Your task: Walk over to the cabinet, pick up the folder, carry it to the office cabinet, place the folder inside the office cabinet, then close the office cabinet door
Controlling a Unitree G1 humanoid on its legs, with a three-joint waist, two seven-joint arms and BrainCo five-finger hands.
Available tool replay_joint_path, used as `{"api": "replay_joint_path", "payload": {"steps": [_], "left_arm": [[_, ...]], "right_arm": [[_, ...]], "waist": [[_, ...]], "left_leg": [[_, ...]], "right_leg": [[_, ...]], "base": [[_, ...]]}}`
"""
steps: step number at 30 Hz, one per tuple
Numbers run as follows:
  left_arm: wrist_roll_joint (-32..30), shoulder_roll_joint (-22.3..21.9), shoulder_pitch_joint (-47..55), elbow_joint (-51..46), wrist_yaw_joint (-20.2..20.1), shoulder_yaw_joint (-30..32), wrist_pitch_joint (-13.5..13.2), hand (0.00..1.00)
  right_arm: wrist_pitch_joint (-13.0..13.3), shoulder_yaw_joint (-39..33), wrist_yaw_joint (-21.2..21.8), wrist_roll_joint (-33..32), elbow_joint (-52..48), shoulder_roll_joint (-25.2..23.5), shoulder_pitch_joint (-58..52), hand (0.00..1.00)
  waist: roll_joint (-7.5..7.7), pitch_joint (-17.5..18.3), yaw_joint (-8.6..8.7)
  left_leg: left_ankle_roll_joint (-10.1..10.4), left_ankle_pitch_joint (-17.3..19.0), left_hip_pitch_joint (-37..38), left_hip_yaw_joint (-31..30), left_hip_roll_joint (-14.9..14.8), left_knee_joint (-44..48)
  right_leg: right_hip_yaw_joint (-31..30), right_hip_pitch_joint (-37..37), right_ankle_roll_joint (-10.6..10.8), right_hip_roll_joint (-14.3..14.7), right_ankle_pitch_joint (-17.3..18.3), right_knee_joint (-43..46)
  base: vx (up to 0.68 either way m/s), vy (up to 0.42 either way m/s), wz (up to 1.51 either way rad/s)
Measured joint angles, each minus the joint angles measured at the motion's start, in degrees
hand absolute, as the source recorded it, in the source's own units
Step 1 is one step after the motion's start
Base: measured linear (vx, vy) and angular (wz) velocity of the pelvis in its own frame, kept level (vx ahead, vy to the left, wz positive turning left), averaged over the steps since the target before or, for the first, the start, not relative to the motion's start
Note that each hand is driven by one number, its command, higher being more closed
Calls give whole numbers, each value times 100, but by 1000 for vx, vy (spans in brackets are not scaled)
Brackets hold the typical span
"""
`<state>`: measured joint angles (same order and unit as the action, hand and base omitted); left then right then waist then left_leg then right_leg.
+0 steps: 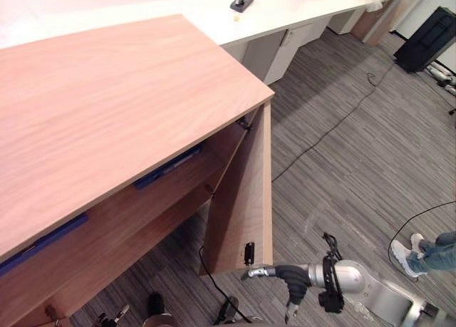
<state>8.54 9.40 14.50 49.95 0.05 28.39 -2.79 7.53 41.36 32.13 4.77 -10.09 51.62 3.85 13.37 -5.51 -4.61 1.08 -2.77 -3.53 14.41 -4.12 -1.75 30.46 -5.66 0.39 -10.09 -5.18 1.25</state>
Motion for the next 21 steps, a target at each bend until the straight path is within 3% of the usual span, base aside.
{"api": "replay_joint_path", "payload": {"steps": [3,5,7,8,9,10,13,14,15,17,21], "left_arm": [[1,-27,-1,-4,42,0,0,0],[7,-45,-4,-5,61,-15,-1,0],[29,3,-9,-6,87,-37,-64,0],[29,17,-15,-6,89,-44,-75,0],[28,136,-19,12,112,-43,-107,0],[33,255,-20,16,149,-44,-115,0],[48,314,-27,7,179,-51,-125,0],[47,270,-20,9,182,-55,-129,0],[49,145,-20,12,182,-66,-127,0],[115,-81,-25,12,181,-223,-127,0],[202,-350,-42,-57,166,-528,-135,0]], "right_arm": [[44,147,-110,427,531,-392,190,0],[46,126,-174,647,725,-606,214,0],[56,-81,-256,812,774,-774,-54,0],[58,-133,-258,816,777,-813,-107,0],[63,-242,-324,814,826,-993,-250,0],[67,-320,-355,813,863,-1188,-357,0],[144,-376,-376,793,1155,-1567,-344,0],[147,-377,-462,792,1459,-1741,-249,0],[134,-385,-568,795,1772,-1867,-79,0],[90,-400,-704,795,2225,-1970,113,0],[-7,-547,-892,867,3168,-2407,-26,0]], "waist": [[-99,-83,-65],[-258,-189,-48],[-558,-244,93],[-584,-244,113],[-610,-240,187],[-536,-189,180],[-357,-58,115],[-343,-7,-24],[-359,18,-111],[-451,54,-126],[-626,135,-102]], "left_leg": [[1,-19,-1,-282,-17,25],[-23,21,-56,-591,-91,135],[-52,93,-296,-1531,-135,336],[-53,92,-333,-1650,-140,355],[-34,43,-449,-2050,-114,401],[-15,-15,-543,-2317,-35,416],[135,-165,-658,-2697,145,407],[183,-195,-674,-2736,129,377],[249,-230,-712,-2729,81,343],[395,-339,-757,-2731,-12,193],[587,-589,-672,-2907,-257,-147]], "right_leg": [[54,113,5,-32,-7,137],[-384,52,3,-77,-5,599],[-1766,-216,-34,-27,21,1559],[-1902,-273,-34,-10,52,1641],[-2424,-318,2,83,315,1790],[-2688,-221,221,117,498,1599],[-2485,89,365,34,560,885],[-2422,225,437,65,611,618],[-2402,274,508,112,662,464],[-2400,257,620,213,754,310],[-2243,262,529,426,974,349]], "base": [[-3,17,46],[2,70,76],[-29,65,152],[0,14,169],[42,-24,147],[39,-41,156],[36,-115,98],[61,-197,24],[54,-199,4],[-11,-199,-8],[-55,-154,11]]}}
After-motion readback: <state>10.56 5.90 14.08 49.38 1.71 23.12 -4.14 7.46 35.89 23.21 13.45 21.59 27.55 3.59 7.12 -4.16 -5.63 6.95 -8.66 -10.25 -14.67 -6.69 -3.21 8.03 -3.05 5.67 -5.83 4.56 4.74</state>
